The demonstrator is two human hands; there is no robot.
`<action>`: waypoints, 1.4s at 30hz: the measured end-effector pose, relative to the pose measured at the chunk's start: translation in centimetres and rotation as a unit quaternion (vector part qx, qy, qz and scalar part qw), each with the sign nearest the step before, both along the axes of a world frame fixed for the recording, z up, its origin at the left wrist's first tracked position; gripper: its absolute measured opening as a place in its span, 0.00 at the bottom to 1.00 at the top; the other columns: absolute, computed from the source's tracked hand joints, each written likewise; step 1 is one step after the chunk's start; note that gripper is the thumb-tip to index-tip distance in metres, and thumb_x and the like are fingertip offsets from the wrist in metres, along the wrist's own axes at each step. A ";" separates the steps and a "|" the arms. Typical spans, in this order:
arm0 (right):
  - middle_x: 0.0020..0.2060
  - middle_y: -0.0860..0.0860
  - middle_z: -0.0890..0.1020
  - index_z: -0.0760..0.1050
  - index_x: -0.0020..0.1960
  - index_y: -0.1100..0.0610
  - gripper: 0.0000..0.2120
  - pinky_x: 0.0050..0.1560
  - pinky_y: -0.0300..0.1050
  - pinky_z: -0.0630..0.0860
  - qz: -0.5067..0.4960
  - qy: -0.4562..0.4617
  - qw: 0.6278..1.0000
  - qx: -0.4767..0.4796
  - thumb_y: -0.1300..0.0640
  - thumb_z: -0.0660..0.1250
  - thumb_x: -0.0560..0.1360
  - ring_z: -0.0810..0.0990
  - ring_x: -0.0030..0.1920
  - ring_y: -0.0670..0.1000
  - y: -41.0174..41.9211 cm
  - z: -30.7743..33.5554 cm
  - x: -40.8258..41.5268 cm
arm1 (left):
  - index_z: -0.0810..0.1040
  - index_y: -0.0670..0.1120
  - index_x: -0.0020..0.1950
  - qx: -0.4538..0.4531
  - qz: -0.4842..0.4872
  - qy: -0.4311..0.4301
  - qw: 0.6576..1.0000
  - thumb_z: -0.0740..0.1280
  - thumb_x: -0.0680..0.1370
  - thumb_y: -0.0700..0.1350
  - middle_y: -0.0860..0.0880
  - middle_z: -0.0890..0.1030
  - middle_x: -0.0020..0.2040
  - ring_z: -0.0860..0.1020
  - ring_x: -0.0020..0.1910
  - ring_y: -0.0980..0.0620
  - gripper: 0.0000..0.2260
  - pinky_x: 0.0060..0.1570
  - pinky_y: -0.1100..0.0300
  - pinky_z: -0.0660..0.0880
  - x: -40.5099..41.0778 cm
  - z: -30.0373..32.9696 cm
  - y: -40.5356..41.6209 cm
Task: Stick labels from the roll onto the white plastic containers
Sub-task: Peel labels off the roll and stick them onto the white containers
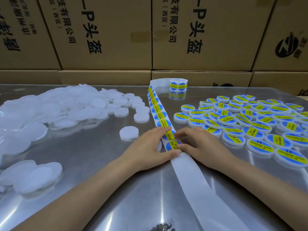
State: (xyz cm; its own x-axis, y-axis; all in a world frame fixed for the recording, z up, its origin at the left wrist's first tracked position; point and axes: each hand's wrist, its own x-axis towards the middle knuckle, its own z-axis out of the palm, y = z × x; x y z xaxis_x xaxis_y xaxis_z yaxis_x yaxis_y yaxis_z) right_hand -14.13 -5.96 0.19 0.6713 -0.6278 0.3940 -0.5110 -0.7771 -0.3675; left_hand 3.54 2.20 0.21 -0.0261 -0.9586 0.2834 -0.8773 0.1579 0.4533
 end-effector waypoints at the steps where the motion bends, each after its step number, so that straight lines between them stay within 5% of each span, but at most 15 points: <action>1: 0.52 0.41 0.80 0.74 0.60 0.46 0.16 0.56 0.40 0.69 0.003 -0.003 1.000 0.002 0.48 0.68 0.73 0.73 0.56 0.45 0.0 0.0 0.1 | 0.68 0.56 0.69 0.004 0.014 -0.001 1.000 0.69 0.69 0.65 0.58 0.71 0.67 0.68 0.66 0.59 0.31 0.61 0.65 0.64 0.0 -0.1 -0.1; 9: 0.55 0.44 0.79 0.72 0.63 0.45 0.18 0.59 0.43 0.69 0.028 -0.008 0.999 0.039 0.50 0.68 0.74 0.72 0.58 0.44 0.0 -0.2 0.6 | 0.77 0.62 0.56 -0.009 -0.007 0.048 0.999 0.71 0.67 0.64 0.62 0.79 0.54 0.73 0.54 0.67 0.19 0.53 0.70 0.70 0.6 0.3 -0.2; 19: 0.45 0.44 0.81 0.78 0.47 0.54 0.10 0.52 0.42 0.70 0.014 -0.095 0.994 -0.045 0.47 0.68 0.74 0.75 0.50 0.45 1.3 0.7 0.7 | 0.78 0.61 0.57 -0.022 -0.026 0.021 0.999 0.69 0.70 0.65 0.65 0.75 0.60 0.71 0.58 0.65 0.18 0.51 0.70 0.68 0.6 0.1 -0.4; 23: 0.37 0.46 0.80 0.81 0.42 0.59 0.23 0.47 0.38 0.69 0.032 -0.240 0.966 0.086 0.41 0.58 0.74 0.75 0.43 0.41 2.0 1.7 0.7 | 0.63 0.73 0.57 0.025 -0.054 -0.013 0.998 0.60 0.66 0.73 0.76 0.56 0.64 0.59 0.62 0.72 0.20 0.52 0.86 0.53 0.5 0.8 -0.1; 26: 0.33 0.43 0.80 0.82 0.37 0.53 0.18 0.45 0.32 0.69 0.055 -0.322 0.921 0.212 0.44 0.62 0.75 0.78 0.41 0.42 2.4 2.5 0.7 | 0.69 0.65 0.66 0.078 -0.048 0.004 0.996 0.61 0.64 0.74 0.70 0.67 0.67 0.61 0.67 0.69 0.32 0.61 0.77 0.53 1.3 0.9 0.1; 28: 0.39 0.54 0.83 0.80 0.30 0.48 0.19 0.50 0.39 0.74 0.068 -0.340 0.900 0.264 0.43 0.60 0.74 0.80 0.45 0.55 2.6 2.7 0.7 | 0.67 0.63 0.69 0.068 -0.060 0.017 0.996 0.68 0.66 0.69 0.74 0.66 0.63 0.63 0.66 0.69 0.33 0.62 0.78 0.56 1.9 1.2 0.5; 31: 0.49 0.60 0.81 0.82 0.39 0.52 0.12 0.58 0.56 0.74 0.068 -0.338 0.884 0.315 0.47 0.65 0.74 0.79 0.53 0.60 2.9 2.8 0.7 | 0.68 0.60 0.68 0.044 -0.026 -0.067 0.996 0.69 0.65 0.69 0.64 0.69 0.64 0.66 0.65 0.63 0.34 0.66 0.64 0.64 2.7 2.1 0.7; 33: 0.45 0.58 0.82 0.80 0.41 0.54 0.04 0.54 0.50 0.76 0.068 -0.335 0.877 0.338 0.53 0.69 0.72 0.80 0.48 0.57 2.9 2.7 0.9 | 0.73 0.57 0.60 0.055 0.033 -0.129 0.990 0.67 0.64 0.71 0.59 0.72 0.57 0.69 0.58 0.58 0.30 0.60 0.57 0.69 3.4 2.7 0.9; 36: 0.39 0.47 0.82 0.79 0.36 0.51 0.07 0.47 0.41 0.75 0.067 -0.333 0.866 0.368 0.60 0.70 0.72 0.79 0.39 0.42 2.9 2.5 1.3 | 0.75 0.55 0.49 0.063 0.077 -0.122 0.988 0.68 0.64 0.70 0.57 0.75 0.49 0.74 0.48 0.56 0.24 0.50 0.55 0.74 3.8 3.1 1.0; 38: 0.37 0.44 0.83 0.81 0.35 0.48 0.03 0.51 0.44 0.76 0.061 -0.329 0.851 0.405 0.54 0.71 0.68 0.79 0.42 0.42 2.9 2.2 1.3 | 0.76 0.53 0.50 0.020 0.066 -0.090 0.994 0.72 0.64 0.65 0.55 0.75 0.48 0.73 0.45 0.56 0.22 0.48 0.57 0.73 3.6 3.0 0.9; 42: 0.41 0.48 0.85 0.83 0.36 0.50 0.10 0.49 0.39 0.80 0.066 -0.328 0.820 0.465 0.46 0.71 0.59 0.82 0.46 0.43 2.7 2.0 1.0 | 0.75 0.51 0.57 -0.087 -0.014 0.003 0.996 0.75 0.66 0.51 0.54 0.71 0.51 0.71 0.46 0.63 0.22 0.43 0.67 0.68 2.2 2.8 0.8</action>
State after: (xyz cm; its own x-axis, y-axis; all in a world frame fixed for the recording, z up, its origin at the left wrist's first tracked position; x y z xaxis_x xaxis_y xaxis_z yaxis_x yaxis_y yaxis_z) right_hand -13.08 -3.23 2.18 0.5934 -0.7999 0.0901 0.0989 -0.0386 -0.9943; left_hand 5.79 2.99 3.02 -0.0503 -0.8941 0.4450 -0.8683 0.2593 0.4228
